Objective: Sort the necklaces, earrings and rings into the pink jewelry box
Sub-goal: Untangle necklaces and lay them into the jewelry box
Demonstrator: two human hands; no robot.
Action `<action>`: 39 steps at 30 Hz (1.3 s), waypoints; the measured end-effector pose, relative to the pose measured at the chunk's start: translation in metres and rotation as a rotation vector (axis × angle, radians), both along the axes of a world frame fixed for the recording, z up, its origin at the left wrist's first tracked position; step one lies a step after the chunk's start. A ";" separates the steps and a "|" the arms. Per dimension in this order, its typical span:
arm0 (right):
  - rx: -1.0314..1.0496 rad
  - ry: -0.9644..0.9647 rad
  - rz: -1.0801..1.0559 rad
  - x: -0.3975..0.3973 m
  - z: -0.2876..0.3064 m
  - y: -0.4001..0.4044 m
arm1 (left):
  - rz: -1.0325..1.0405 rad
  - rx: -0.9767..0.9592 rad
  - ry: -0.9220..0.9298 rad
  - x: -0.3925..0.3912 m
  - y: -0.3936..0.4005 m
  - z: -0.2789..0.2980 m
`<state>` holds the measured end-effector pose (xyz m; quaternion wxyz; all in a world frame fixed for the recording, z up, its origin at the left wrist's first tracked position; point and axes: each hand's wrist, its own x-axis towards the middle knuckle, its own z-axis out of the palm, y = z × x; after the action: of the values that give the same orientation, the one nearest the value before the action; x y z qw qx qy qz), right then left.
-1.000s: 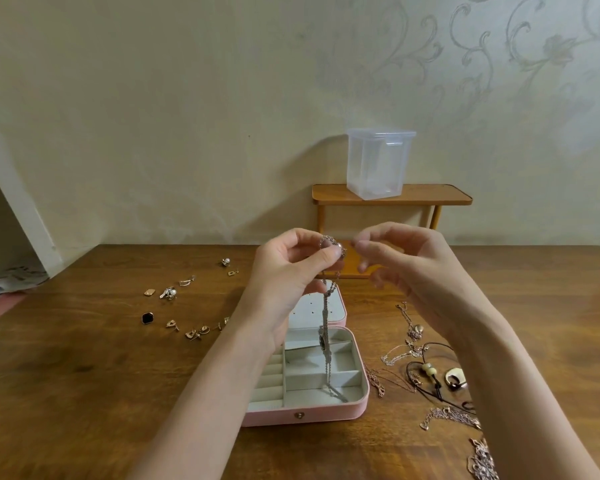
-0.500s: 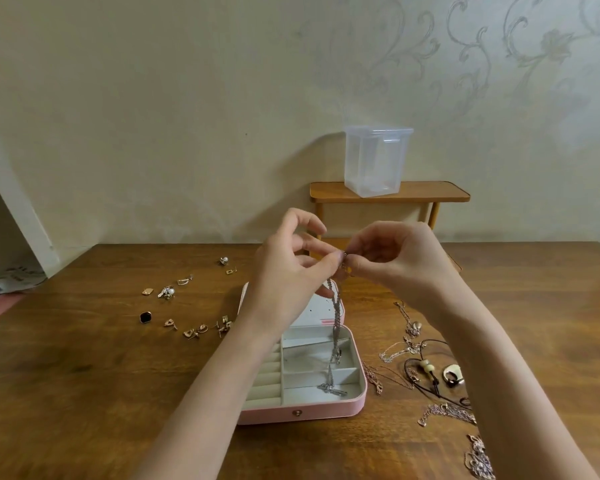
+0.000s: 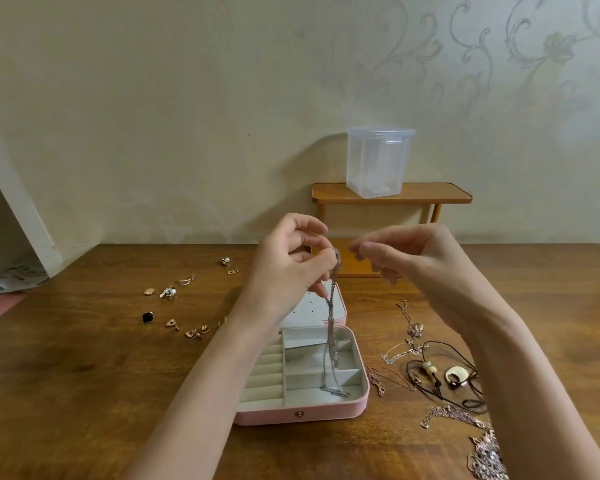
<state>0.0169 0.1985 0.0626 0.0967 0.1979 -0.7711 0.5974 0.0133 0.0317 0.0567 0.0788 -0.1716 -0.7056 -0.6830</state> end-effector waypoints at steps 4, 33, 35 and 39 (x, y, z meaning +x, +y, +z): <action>-0.012 -0.023 0.014 0.001 0.000 -0.004 | -0.051 0.093 -0.057 0.001 0.001 0.002; -0.103 -0.196 0.198 0.000 -0.001 -0.001 | -0.223 0.109 -0.299 0.003 -0.001 0.002; -0.035 -0.185 0.206 0.000 -0.001 0.000 | -0.192 0.059 -0.246 0.004 0.000 0.002; 0.009 -0.157 0.157 0.001 -0.001 -0.003 | -0.016 -0.114 0.028 0.002 0.003 -0.001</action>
<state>0.0180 0.1960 0.0614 -0.0118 0.2110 -0.7610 0.6133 0.0154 0.0345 0.0556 0.0734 -0.1912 -0.7409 -0.6397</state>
